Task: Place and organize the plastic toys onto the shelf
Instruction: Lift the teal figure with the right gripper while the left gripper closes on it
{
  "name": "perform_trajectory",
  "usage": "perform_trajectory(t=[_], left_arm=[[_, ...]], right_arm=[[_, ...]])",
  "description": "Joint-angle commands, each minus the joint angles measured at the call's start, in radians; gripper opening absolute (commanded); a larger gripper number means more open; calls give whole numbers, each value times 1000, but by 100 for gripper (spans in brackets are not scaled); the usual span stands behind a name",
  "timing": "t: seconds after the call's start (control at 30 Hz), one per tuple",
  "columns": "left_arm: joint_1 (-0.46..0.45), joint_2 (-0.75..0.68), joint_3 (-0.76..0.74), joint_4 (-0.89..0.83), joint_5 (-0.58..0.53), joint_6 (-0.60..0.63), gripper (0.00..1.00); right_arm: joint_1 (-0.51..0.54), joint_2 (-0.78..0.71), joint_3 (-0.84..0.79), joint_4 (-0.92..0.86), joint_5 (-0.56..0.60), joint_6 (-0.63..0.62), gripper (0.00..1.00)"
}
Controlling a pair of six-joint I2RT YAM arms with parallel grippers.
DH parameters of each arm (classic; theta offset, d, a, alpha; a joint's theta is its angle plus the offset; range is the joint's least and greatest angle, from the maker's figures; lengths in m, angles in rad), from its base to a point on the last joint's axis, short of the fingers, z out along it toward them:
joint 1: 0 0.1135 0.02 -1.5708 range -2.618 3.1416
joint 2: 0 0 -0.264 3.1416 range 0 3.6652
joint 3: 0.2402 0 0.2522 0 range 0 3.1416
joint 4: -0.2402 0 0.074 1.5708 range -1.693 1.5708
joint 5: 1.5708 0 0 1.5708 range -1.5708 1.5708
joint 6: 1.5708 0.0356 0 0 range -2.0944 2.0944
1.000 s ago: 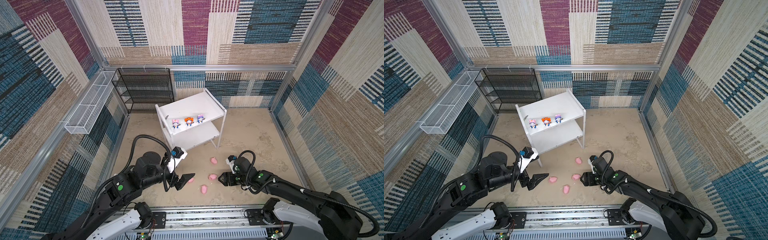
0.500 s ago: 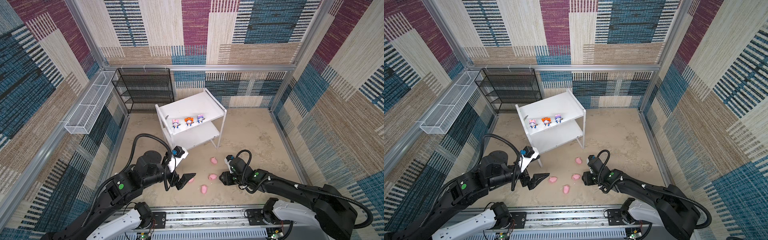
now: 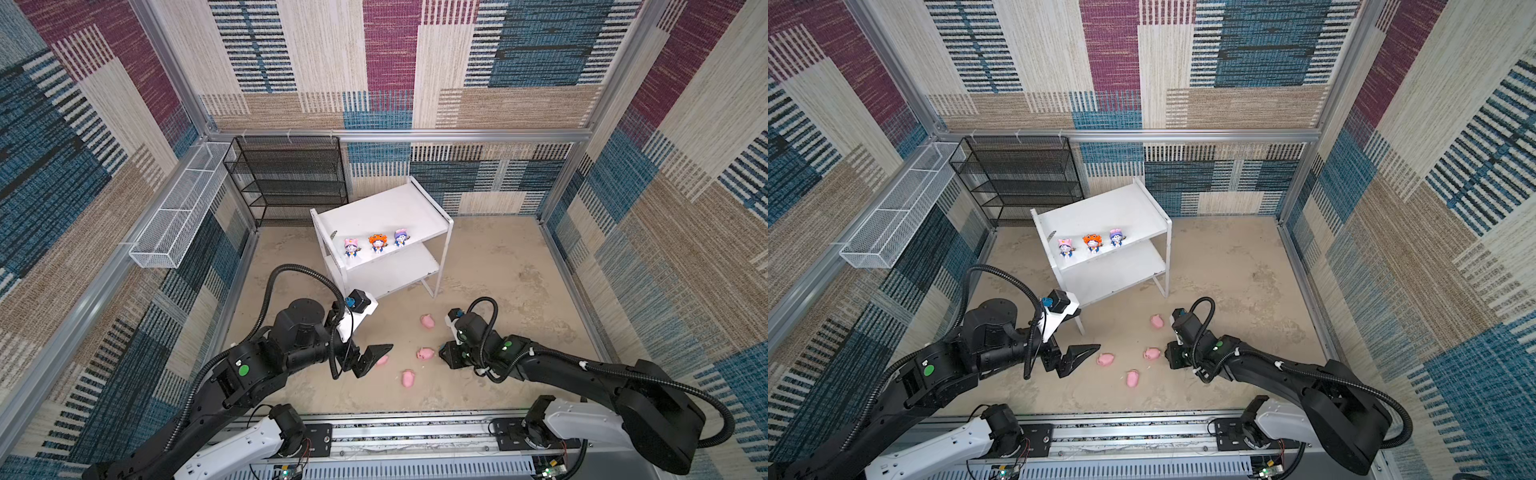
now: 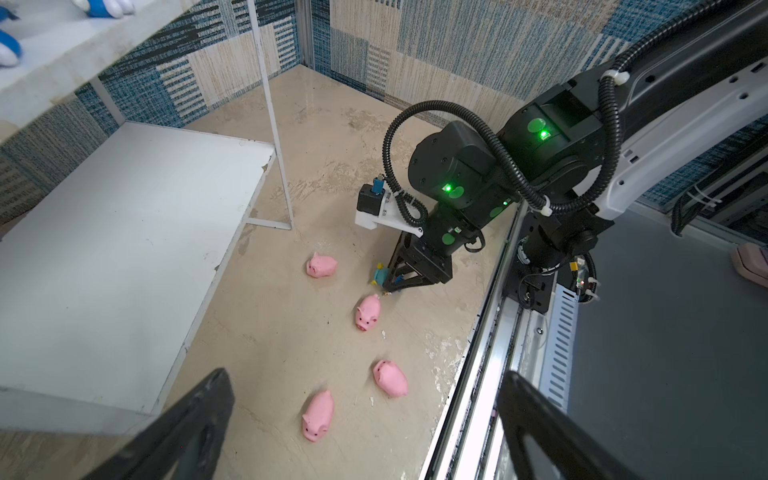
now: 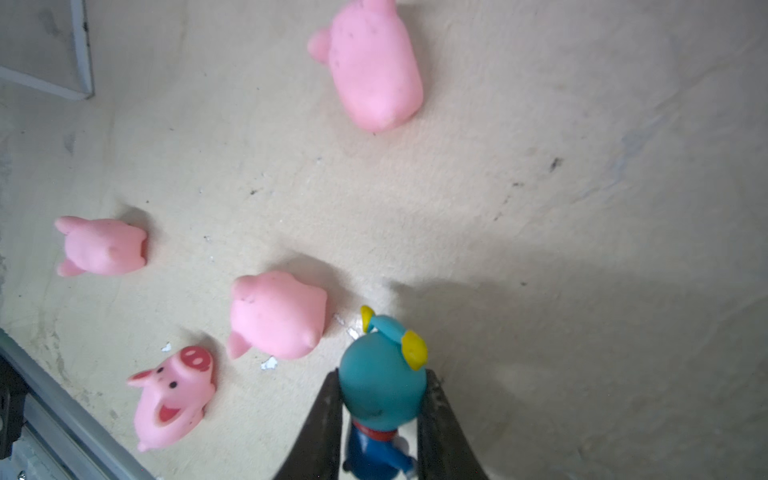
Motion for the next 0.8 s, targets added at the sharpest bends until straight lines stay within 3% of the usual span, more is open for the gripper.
perform_trajectory(t=[0.0, 0.07, 0.17, 0.33, 0.43, 0.57, 0.77], left_arm=[[1, 1, 7, -6, 8, 5, 99], [1, 0, 8, -13, 16, 12, 99], [2, -1, 3, -23, 28, 41, 99], [-1, -36, -39, -28, 78, 158, 99], [-2, -63, -82, -28, 130, 248, 99], [-8, -97, -155, -26, 271, 411, 99], [-38, -58, -174, -31, 317, 541, 97]], right_arm=[[1, -51, 28, -12, 6, -47, 23], [1, -105, 36, 3, -33, -72, 23], [1, -171, 30, 87, -189, -128, 23], [1, -191, 0, 284, -549, -188, 23], [1, -175, 3, 338, -695, -231, 23], [3, -135, 30, 348, -858, -304, 23], [23, -80, 60, 384, -1021, -356, 21]])
